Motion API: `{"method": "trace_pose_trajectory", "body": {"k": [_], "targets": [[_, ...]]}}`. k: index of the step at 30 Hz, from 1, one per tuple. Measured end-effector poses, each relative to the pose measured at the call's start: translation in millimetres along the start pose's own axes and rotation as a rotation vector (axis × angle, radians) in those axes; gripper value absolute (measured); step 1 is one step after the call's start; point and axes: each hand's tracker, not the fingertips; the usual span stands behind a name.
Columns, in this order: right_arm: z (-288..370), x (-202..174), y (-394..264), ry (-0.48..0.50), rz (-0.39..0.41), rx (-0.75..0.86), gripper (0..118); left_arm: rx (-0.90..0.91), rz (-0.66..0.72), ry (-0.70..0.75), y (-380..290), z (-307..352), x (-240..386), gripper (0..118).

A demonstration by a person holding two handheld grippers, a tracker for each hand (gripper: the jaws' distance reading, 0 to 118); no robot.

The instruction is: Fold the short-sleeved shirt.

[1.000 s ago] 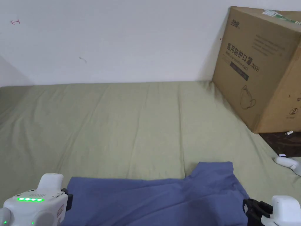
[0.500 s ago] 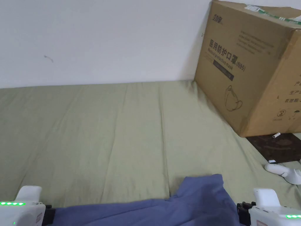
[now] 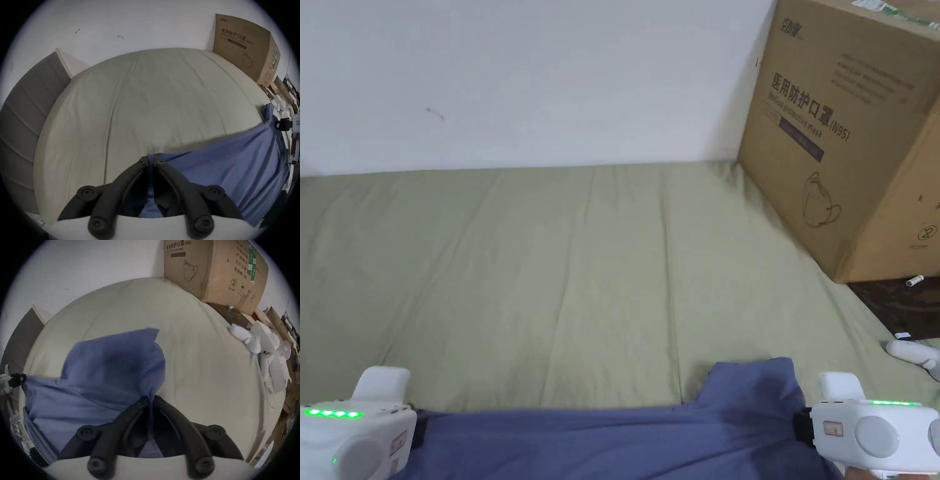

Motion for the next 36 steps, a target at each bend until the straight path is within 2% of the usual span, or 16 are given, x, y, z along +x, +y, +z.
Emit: {"method": "trace_pose_trajectory", "body": {"k": [4,8,9,13,16,19,22,26,27,28,29,30,31,32,33,36], "targets": [[62.4,4.9,0.1,0.037,0.025,0.158,5,0.092,0.081,-0.041,1.0,49.0,-9.9,4],[142.8,3.2,-24.5,0.084,0.068,0.311,5,0.216,0.102,-0.060,-11.6,118.7,-21.2,4],[182.9,-27.6,-32.6,0.085,0.081,0.341,5,0.223,0.121,-0.077,-18.3,133.0,-26.0,4],[244.8,-28.2,-86.2,0.124,0.045,0.411,5,0.242,0.167,-0.099,-64.4,184.8,-49.6,4],[256.1,-32.1,-132.4,0.075,0.096,0.389,5,0.200,0.182,-0.094,-107.0,199.2,-63.2,4],[231.3,-31.4,-179.3,0.108,0.051,0.256,5,0.072,0.176,-0.091,-155.6,184.2,-64.3,4],[206.4,-45.7,-208.9,0.048,0.067,0.176,5,-0.034,0.162,-0.068,-195.9,156.6,-61.6,4],[181.1,-54.5,-220.9,0.008,0.012,0.079,5,-0.094,0.187,-0.054,-220.4,127.6,-54.5,5],[180.1,-55.7,-220.8,-0.002,-0.012,0.081,5,-0.083,0.192,-0.046,-220.2,128.6,-50.8,8],[183.2,-56.4,-217.4,0.002,-0.031,0.084,5,-0.066,0.195,-0.025,-217.4,132.1,-47.1,21],[187.8,-56.9,-214.6,0.016,-0.046,0.091,9,-0.042,0.183,-0.004,-212.0,138.9,-44.7,54],[195.8,-54.1,-212.2,0.044,-0.066,0.128,22,-0.004,0.177,-0.017,-206.0,148.4,-41.8,85],[210.4,-60.8,-208.4,0.047,-0.048,0.189,48,0.061,0.172,-0.041,-198.6,165.8,-35.1,104],[222.6,-67.8,-205.0,0.048,-0.024,0.240,88,0.133,0.156,-0.044,-190.7,180.8,-29.7,110],[239.1,-75.0,-202.5,0.052,0.005,0.330,102,0.206,0.141,-0.029,-181.9,196.2,-23.0,110],[280.0,-98.2,-198.8,0.119,0.009,0.606,102,0.404,0.118,-0.025,-163.3,232.8,-5.5,110]]}}
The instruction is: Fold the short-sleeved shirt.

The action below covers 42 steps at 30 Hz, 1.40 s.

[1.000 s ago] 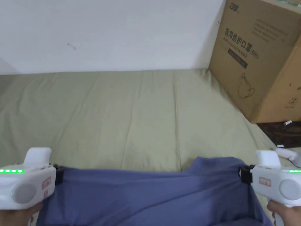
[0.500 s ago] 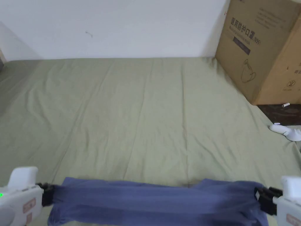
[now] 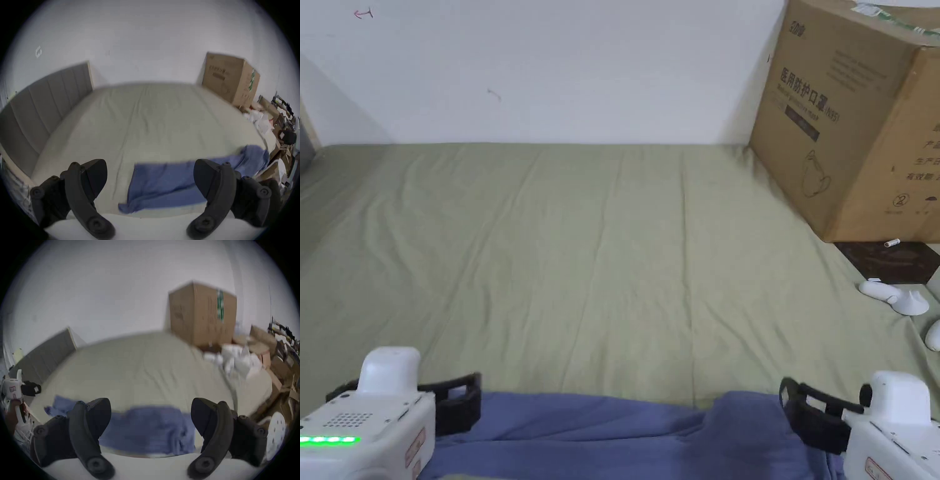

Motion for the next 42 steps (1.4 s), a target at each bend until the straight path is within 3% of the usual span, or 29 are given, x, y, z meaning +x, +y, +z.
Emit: {"method": "trace_pose_trajectory", "body": {"k": [2,3,4,5,6,7,12,13,15,16,18,22,24,26,28,30,31,32,33,34,35,37,38,40,42], "targets": [[12.2,-20.3,11.4,-0.015,0.029,0.095,102,0.088,-0.039,-0.002,9.8,11.5,13.7,108],[15.8,-28.6,14.9,-0.019,0.055,0.128,99,0.142,-0.059,-0.005,10.2,18.5,18.9,100],[18.4,-34.4,16.9,-0.010,0.069,0.152,90,0.177,-0.066,-0.025,10.1,22.8,21.2,78],[17.0,-36.1,14.0,-0.005,0.077,0.165,54,0.174,-0.072,-0.024,10.9,24.2,23.1,31],[15.8,-38.2,11.1,-0.002,0.083,0.163,14,0.145,-0.076,-0.011,11.2,22.6,24.2,0],[15.1,-42.9,11.1,-0.003,0.096,0.161,2,0.139,-0.078,0.001,6.1,17.4,19.2,1],[17.3,-50.3,4.4,0.022,0.117,0.128,2,0.040,0.075,-0.035,-14.3,10.3,-25.1,2],[16.8,-49.5,0.2,0.023,0.127,0.120,2,0.000,0.132,-0.033,-21.8,5.8,-41.1,8],[16.7,-48.5,-4.2,0.025,0.124,0.101,2,-0.057,0.308,-0.090,-42.1,-6.8,-77.5,96],[16.5,-47.9,-6.6,0.028,0.117,0.089,2,-0.098,0.406,-0.108,-55.5,-15.3,-97.6,118],[16.9,-49.9,-11.1,0.035,0.099,0.057,2,-0.180,0.557,-0.130,-84.5,-27.5,-127.3,118],[13.1,-52.4,-20.2,0.028,0.103,0.021,2,-0.239,0.856,-0.379,-118.1,-73.6,-170.6,118],[12.2,-54.0,-20.8,0.032,0.099,0.009,2,-0.303,0.947,-0.425,-136.3,-100.3,-179.7,118],[13.3,-58.7,-19.6,0.031,0.095,0.003,2,-0.397,1.053,-0.575,-159.0,-119.3,-176.9,118],[13.1,-59.9,-16.5,0.031,0.089,0.000,2,-0.342,1.108,-0.776,-150.3,-105.9,-137.4,118],[16.1,-63.5,-12.0,0.027,0.089,0.002,2,-0.335,1.109,-0.807,-147.5,-118.4,-120.6,116],[17.1,-63.4,-10.2,0.026,0.088,0.005,2,-0.331,1.111,-0.784,-147.8,-124.8,-113.3,107],[17.6,-63.1,-8.8,0.025,0.086,0.006,2,-0.329,1.125,-0.769,-145.4,-122.7,-113.6,76],[18.0,-62.6,-8.1,0.023,0.087,0.007,2,-0.366,1.144,-0.710,-148.4,-127.4,-108.5,36],[18.1,-62.1,-7.9,0.018,0.089,0.006,2,-0.424,1.121,-0.618,-153.4,-134.0,-97.7,14],[18.0,-61.5,-7.6,0.012,0.092,0.002,2,-0.430,1.064,-0.546,-155.9,-132.3,-90.3,14],[20.0,-60.1,-6.6,0.002,0.094,-0.001,2,-0.327,1.100,-0.606,-145.2,-140.3,-99.1,13],[22.3,-59.2,-6.0,0.000,0.091,0.001,2,-0.333,1.107,-0.560,-140.2,-135.2,-98.4,13],[23.4,-55.9,-6.4,-0.001,0.082,-0.001,2,-0.237,0.993,-0.448,-126.6,-117.2,-105.8,11],[24.7,-56.9,-6.3,-0.001,0.076,-0.006,2,-0.174,1.009,-0.351,-123.4,-103.5,-122.5,10]]}}
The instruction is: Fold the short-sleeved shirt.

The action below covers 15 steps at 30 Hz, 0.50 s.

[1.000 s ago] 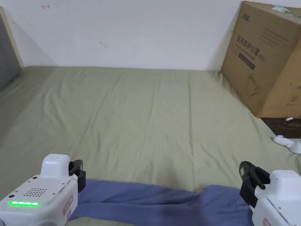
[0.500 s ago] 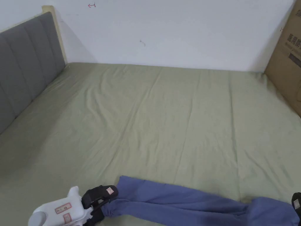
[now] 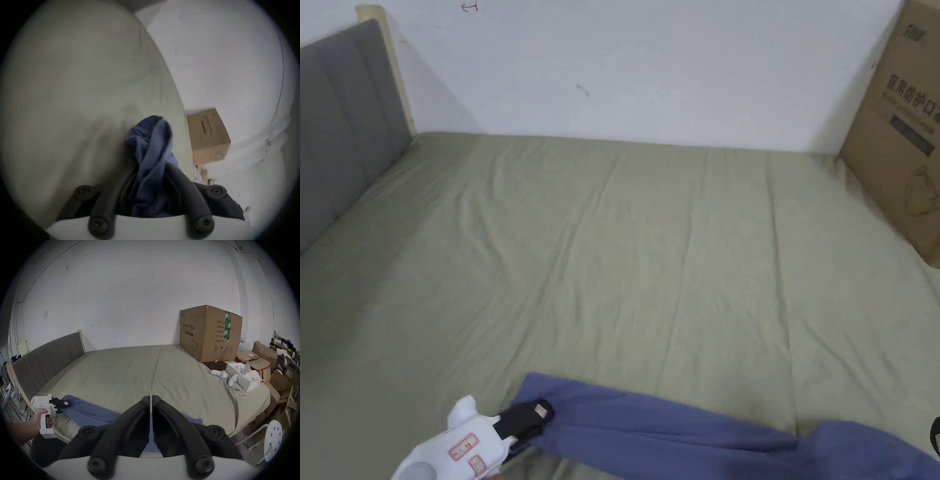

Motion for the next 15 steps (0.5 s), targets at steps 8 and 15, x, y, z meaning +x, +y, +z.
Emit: {"method": "trace_pose_trajectory", "body": {"k": [8,15], "targets": [[0.7,2.1,-8.9,0.026,0.000,-0.007,2,0.148,-0.437,0.128,36.4,50.2,44.9,10],[1.7,9.8,-15.5,0.045,-0.033,-0.018,2,0.092,-1.182,0.101,-76.3,13.4,169.5,10]]}}
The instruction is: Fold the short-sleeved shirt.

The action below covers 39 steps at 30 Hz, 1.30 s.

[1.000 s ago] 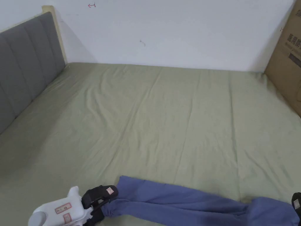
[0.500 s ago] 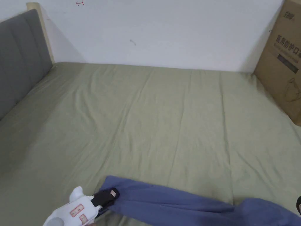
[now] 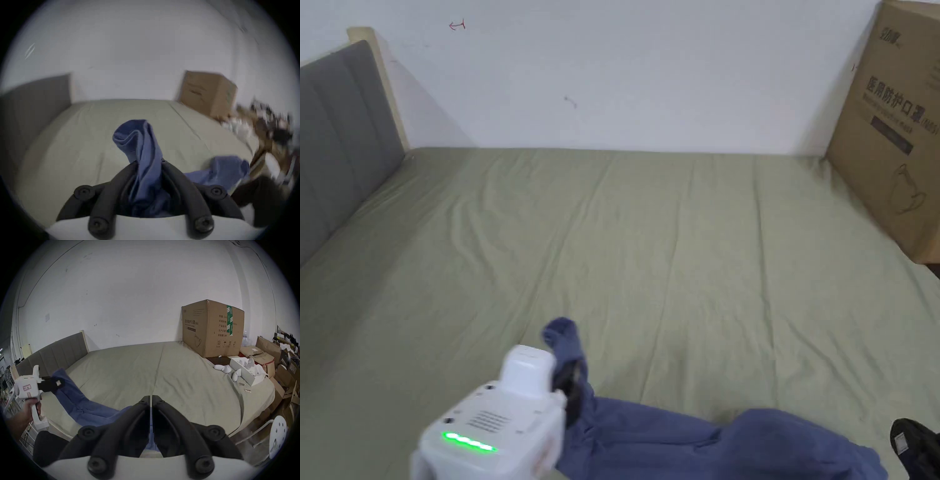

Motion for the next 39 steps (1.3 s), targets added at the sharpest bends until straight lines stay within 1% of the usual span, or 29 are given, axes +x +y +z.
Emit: {"method": "trace_pose_trajectory", "body": {"k": [1,3,5,7,8,9,10,11,12,13,15,17,18,20,21,22,23,24,25,26,27,29,30,33,34,36,37,39], "targets": [[1.8,0.9,-2.4,0.000,-0.001,0.001,2,-0.032,-0.103,0.013,0.4,-9.1,28.3,10],[6.5,5.0,-6.6,-0.003,-0.007,0.002,2,-0.080,-0.232,0.000,-9.0,-31.6,79.0,10],[10.9,12.7,-11.6,-0.009,-0.026,-0.002,2,-0.201,-0.264,-0.067,-25.5,-59.0,113.7,10],[15.6,23.1,-15.5,-0.018,-0.036,-0.006,2,-0.326,-0.246,-0.142,-44.6,-84.7,135.3,10],[18.4,27.9,-16.2,-0.027,-0.043,-0.009,2,-0.372,-0.240,-0.134,-53.3,-94.7,139.0,11],[22.1,33.8,-16.7,-0.036,-0.053,-0.013,2,-0.409,-0.232,-0.117,-58.9,-100.8,137.9,15],[25.4,39.8,-17.1,-0.044,-0.063,-0.014,2,-0.411,-0.212,-0.111,-59.6,-101.5,135.2,28],[28.5,45.1,-17.5,-0.054,-0.069,-0.012,2,-0.406,-0.196,-0.116,-53.4,-98.0,132.4,66],[30.8,51.0,-17.0,-0.060,-0.080,-0.016,2,-0.411,-0.178,-0.107,-45.1,-91.2,127.8,97],[32.2,57.4,-16.4,-0.060,-0.099,-0.028,2,-0.388,-0.145,-0.128,-36.7,-81.3,120.2,111],[34.6,66.8,-15.9,-0.063,-0.114,-0.028,2,-0.266,-0.025,-0.185,-13.8,-53.9,100.5,113],[38.2,70.0,-13.6,-0.072,-0.109,-0.031,2,-0.229,0.128,-0.213,-5.7,-40.1,70.5,114],[40.2,71.7,-13.3,-0.072,-0.110,-0.029,2,-0.240,0.203,-0.193,-8.1,-39.6,54.6,113],[40.9,74.1,-14.2,-0.067,-0.122,-0.028,2,-0.282,0.307,-0.103,-6.2,-35.6,34.2,111],[39.4,74.5,-16.0,-0.066,-0.128,-0.031,2,-0.301,0.375,-0.119,-12.8,-40.7,23.3,110],[37.5,75.0,-18.3,-0.064,-0.138,-0.034,2,-0.317,0.457,-0.152,-19.9,-46.4,15.2,103],[36.0,75.3,-20.2,-0.060,-0.146,-0.039,2,-0.342,0.521,-0.184,-22.7,-53.5,16.9,74],[34.1,75.4,-22.7,-0.058,-0.152,-0.048,2,-0.369,0.546,-0.200,-26.7,-59.3,21.9,40],[32.6,76.5,-25.7,-0.051,-0.164,-0.058,2,-0.380,0.489,-0.199,-29.3,-65.1,30.4,13],[32.3,77.7,-27.5,-0.039,-0.181,-0.065,2,-0.368,0.478,-0.200,-32.6,-68.3,38.2,9],[32.3,78.9,-28.7,-0.038,-0.183,-0.069,2,-0.360,0.526,-0.244,-45.5,-79.7,39.7,9],[32.4,79.2,-29.8,-0.048,-0.178,-0.075,2,-0.381,0.677,-0.378,-62.8,-99.1,48.8,9],[32.9,81.2,-29.9,-0.049,-0.179,-0.077,2,-0.399,0.672,-0.385,-66.2,-105.5,61.3,9],[33.3,84.5,-29.6,-0.060,-0.181,-0.084,2,-0.434,0.471,-0.420,-64.0,-110.6,110.8,9],[33.7,85.5,-29.3,-0.063,-0.179,-0.084,2,-0.435,0.453,-0.441,-64.8,-111.1,119.2,9],[34.1,86.7,-27.8,-0.064,-0.181,-0.084,2,-0.458,0.477,-0.466,-61.9,-106.3,124.8,8],[34.1,86.3,-27.0,-0.063,-0.180,-0.084,2,-0.434,0.496,-0.410,-61.4,-103.2,117.5,8],[33.5,83.5,-25.4,-0.059,-0.167,-0.081,2,-0.394,0.475,-0.337,-51.8,-89.3,94.5,8]]}}
